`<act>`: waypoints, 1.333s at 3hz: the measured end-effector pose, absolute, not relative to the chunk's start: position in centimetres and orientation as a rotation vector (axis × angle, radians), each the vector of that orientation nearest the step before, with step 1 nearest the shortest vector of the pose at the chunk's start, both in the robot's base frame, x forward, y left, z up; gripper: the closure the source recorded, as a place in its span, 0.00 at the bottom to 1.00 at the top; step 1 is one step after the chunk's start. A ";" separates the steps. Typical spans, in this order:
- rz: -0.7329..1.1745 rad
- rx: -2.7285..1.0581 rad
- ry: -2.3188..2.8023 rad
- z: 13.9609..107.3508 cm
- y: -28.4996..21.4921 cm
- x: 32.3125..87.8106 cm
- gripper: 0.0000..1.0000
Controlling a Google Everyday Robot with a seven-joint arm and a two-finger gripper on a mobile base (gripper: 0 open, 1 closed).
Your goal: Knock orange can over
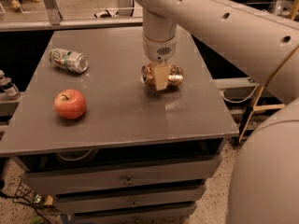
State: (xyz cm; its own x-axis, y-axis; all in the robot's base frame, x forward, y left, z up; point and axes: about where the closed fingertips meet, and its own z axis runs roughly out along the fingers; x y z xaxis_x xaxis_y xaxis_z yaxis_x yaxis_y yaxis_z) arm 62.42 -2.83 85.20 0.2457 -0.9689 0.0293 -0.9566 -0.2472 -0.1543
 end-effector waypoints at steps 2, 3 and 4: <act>-0.181 -2.392 1.855 85.0 -2.7 62.6 0.00; -0.181 -2.392 1.855 85.0 -2.7 62.6 0.00; -0.192 -2.343 1.864 86.2 -4.3 62.7 0.00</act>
Offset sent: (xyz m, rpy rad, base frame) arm 0.0011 0.0007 -0.0012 0.0020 -0.0026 0.0007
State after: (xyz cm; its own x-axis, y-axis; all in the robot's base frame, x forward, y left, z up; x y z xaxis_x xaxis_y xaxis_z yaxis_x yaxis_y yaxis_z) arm 62.71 -4.27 86.15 0.2233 -0.9747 0.0121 -0.9566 -0.2215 -0.1894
